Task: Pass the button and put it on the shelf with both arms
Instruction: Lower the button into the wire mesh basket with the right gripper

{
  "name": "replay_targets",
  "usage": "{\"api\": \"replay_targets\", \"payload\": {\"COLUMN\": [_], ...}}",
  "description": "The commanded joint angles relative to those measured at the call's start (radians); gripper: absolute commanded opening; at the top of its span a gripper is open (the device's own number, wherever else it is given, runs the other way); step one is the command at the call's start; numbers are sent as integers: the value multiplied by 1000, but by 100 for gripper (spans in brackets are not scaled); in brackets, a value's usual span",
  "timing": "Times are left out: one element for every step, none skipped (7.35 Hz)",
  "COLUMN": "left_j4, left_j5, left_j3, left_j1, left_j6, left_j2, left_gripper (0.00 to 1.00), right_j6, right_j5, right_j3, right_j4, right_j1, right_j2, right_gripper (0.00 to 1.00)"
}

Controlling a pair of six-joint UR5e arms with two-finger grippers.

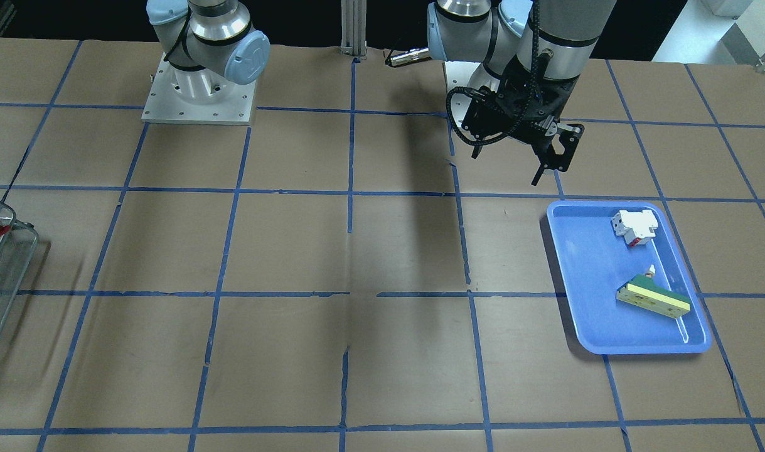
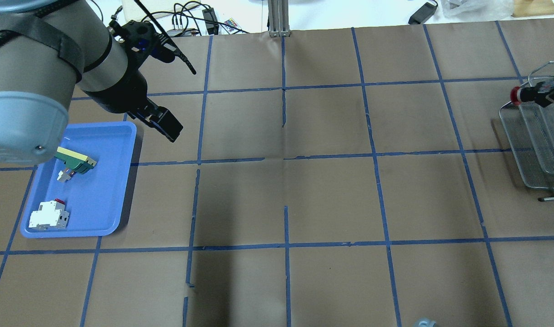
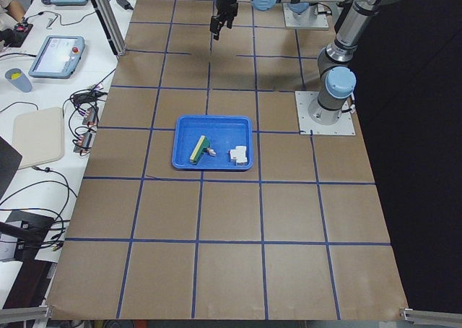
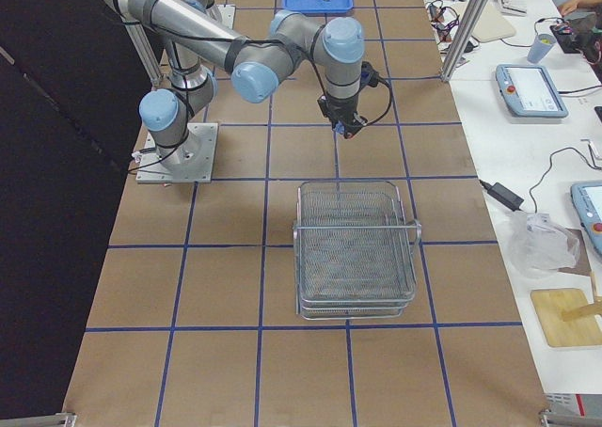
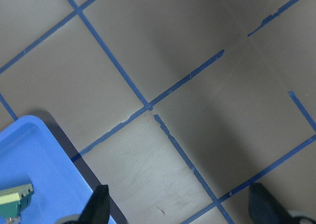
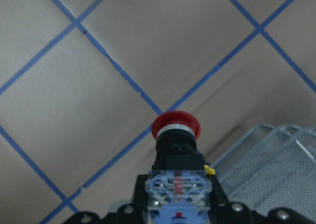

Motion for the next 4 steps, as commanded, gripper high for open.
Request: {"api": "replay_targets", "payload": {"left_j4": [2, 8, 8, 11], "left_j5": [0, -1, -1, -3], "left_j3": [-13, -15, -15, -15], "left_j1": [2, 2, 3, 2], "left_j6": [-4, -2, -5, -7], "left_j2": [4, 3, 3, 3], "left_gripper": [100, 100, 100, 100], "right_j6": [15, 15, 15, 15], "right_j5": [-217, -304, -346, -375], "right_j3": [-18, -47, -79, -126], "right_j4": [-3, -2, -2, -3], "right_j1": [-5, -5, -5, -5], "right_j2": [46, 72, 112, 159], "right_gripper": [0, 0, 0, 0]}}
